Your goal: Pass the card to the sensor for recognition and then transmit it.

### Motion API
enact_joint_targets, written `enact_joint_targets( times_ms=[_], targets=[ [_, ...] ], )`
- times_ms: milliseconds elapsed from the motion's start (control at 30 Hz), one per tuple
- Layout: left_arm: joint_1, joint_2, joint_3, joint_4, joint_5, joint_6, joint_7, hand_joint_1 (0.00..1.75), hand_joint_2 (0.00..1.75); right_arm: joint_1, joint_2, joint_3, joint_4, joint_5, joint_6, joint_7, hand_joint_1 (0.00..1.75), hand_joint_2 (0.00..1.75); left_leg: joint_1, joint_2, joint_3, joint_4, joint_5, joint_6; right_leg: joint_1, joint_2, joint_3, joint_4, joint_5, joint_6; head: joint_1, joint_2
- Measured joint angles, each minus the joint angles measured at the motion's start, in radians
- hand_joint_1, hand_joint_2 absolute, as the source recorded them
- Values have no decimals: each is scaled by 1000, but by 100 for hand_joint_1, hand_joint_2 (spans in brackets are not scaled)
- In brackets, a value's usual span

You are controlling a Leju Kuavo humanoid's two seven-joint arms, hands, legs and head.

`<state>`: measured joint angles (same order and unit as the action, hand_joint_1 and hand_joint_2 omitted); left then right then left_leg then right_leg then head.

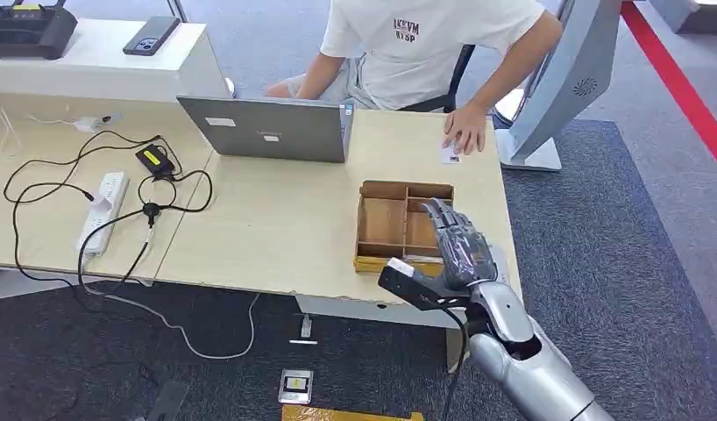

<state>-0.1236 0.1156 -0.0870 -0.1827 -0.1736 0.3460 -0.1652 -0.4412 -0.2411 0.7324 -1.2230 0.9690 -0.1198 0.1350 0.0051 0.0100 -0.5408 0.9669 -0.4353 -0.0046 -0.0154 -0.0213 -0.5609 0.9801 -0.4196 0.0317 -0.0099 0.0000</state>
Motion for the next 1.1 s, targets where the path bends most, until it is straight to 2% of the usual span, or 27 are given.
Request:
enact_joint_targets(
  times_ms=[667,1100],
  targets=[
    [0,-9,0,0,5,2,-6,0,175,8,-1,-3,63,6,-19,8,0,175,0,0,0,0,0,0,0,0,0,0,0,0,0,0],
    [0,-15,0,0,6,5,-18,0,175,3,1,-9,97,1,-37,-11,0,175,0,0,0,0,0,0,0,0,0,0,0,0,0,0]
  ],
)
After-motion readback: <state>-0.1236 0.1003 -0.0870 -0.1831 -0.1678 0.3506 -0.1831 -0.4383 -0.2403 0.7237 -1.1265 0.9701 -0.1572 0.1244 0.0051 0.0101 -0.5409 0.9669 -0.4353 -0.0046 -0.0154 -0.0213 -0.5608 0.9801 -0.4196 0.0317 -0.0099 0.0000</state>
